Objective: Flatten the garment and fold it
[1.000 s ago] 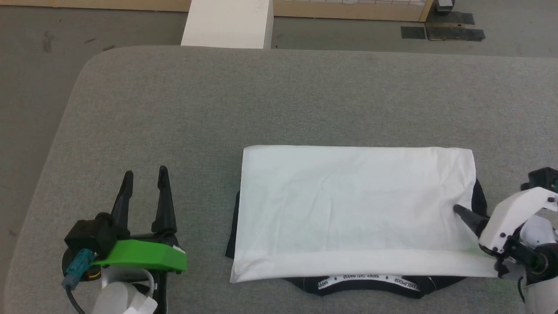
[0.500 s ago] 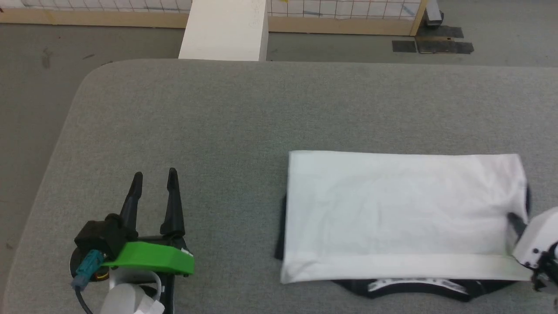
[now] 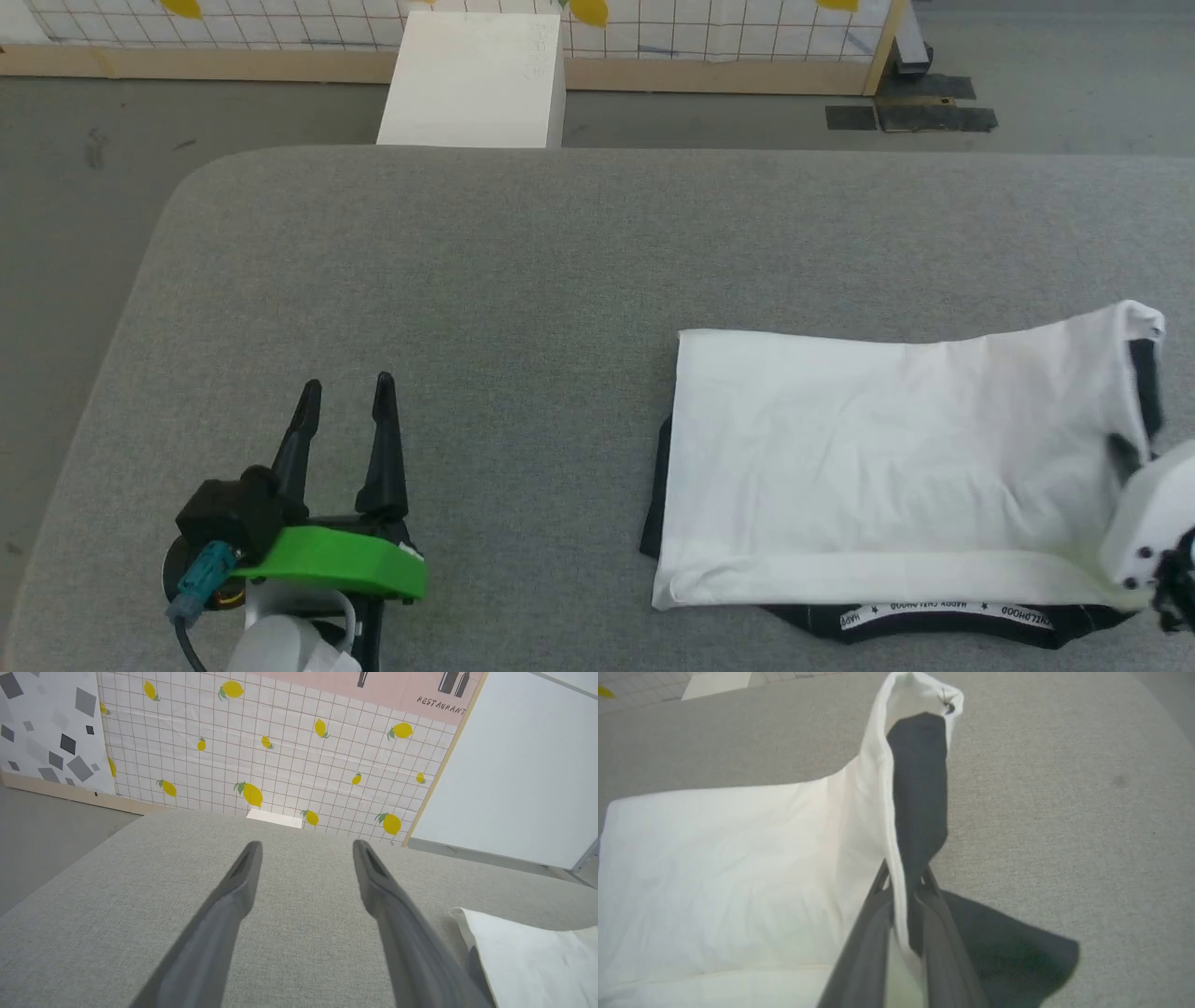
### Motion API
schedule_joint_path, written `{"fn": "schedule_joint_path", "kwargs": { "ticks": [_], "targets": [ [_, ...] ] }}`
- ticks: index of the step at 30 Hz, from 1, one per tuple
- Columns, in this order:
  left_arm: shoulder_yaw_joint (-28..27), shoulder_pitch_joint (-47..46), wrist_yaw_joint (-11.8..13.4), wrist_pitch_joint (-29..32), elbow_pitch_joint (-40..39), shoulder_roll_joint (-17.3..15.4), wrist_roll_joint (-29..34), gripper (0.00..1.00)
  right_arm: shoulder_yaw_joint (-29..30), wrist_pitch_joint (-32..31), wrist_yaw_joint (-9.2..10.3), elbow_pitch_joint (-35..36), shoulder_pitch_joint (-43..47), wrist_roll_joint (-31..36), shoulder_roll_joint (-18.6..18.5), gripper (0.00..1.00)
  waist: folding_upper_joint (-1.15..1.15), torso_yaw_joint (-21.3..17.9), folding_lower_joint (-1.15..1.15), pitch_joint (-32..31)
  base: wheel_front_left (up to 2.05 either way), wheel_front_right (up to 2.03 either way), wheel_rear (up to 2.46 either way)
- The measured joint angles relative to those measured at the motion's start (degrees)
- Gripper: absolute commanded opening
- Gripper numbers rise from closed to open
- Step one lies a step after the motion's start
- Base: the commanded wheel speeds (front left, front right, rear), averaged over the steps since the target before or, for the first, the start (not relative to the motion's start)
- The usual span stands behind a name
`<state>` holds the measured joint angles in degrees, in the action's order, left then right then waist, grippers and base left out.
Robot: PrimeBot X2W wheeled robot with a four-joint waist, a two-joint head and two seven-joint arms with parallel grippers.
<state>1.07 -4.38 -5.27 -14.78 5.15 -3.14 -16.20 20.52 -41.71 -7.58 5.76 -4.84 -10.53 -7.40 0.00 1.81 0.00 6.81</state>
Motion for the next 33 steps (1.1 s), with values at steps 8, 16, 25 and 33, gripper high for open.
{"fn": "schedule_joint_path", "kwargs": {
  "ticks": [8,16,25,33],
  "targets": [
    [0.3,0.3,-0.2,0.0,0.4,0.0,0.0,1.0,-17.1,-10.8,0.0,15.2,2.3,1.1,2.4,0.0,0.0,-0.1,0.0,-0.6,0.0,0.0,0.0],
    [1.3,0.1,-0.5,0.0,0.6,0.1,-0.1,1.0,-30.0,-10.5,0.0,6.2,-4.1,2.8,3.2,0.0,0.0,1.0,0.0,0.3,0.0,0.0,0.0],
    [1.3,-0.5,-0.7,0.0,0.7,0.1,-0.5,1.0,-34.5,-5.7,0.0,-10.9,-10.5,1.7,4.3,0.0,0.0,3.1,0.0,2.7,0.0,0.0,0.0],
    [0.5,-0.7,-0.7,0.0,1.2,0.1,-0.5,1.0,-38.4,0.0,0.0,-16.5,-13.4,-6.0,4.5,1.0,0.0,2.9,0.0,3.3,0.0,0.0,0.0]
  ]
}}
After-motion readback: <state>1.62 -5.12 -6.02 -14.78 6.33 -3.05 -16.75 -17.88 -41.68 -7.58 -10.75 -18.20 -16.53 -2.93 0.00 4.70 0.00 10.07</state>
